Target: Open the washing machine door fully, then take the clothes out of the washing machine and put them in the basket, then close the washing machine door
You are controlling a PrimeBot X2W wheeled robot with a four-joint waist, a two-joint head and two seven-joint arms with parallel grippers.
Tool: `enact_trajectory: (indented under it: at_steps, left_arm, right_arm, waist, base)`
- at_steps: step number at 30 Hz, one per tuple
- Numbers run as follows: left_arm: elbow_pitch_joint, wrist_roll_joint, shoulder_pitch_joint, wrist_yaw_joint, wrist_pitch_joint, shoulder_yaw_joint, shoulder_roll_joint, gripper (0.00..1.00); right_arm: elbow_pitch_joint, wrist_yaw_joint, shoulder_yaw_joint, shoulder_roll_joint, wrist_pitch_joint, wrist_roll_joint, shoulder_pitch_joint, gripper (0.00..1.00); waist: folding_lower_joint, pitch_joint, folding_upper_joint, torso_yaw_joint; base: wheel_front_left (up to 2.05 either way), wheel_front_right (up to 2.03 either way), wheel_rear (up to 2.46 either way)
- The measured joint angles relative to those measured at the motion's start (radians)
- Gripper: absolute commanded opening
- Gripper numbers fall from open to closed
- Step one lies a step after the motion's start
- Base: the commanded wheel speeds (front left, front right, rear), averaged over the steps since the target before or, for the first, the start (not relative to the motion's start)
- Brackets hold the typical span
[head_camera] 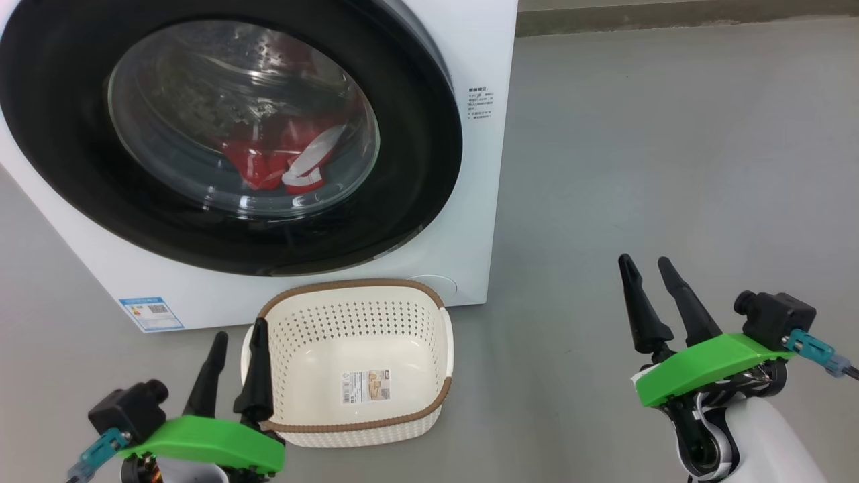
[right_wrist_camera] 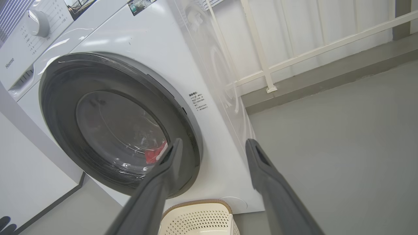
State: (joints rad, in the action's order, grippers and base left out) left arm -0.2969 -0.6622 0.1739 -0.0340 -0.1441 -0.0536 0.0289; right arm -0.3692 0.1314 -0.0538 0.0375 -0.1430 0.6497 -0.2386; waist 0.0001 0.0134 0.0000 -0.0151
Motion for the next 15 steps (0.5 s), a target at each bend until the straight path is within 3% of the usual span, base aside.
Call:
enact_trajectory:
  at_steps: [15]
  left_arm:
    - [0.002, 0.168, 0.035, 0.016, -0.044, -0.015, 0.003, 1.0]
  right_arm:
    - [-0.009, 0.0, -0.04, 0.007, -0.046, -0.176, -0.043, 1.0]
  waist:
    - [0.0, 0.001, 0.0, -0.001]
  base:
    - [0.0, 0.0, 0.0]
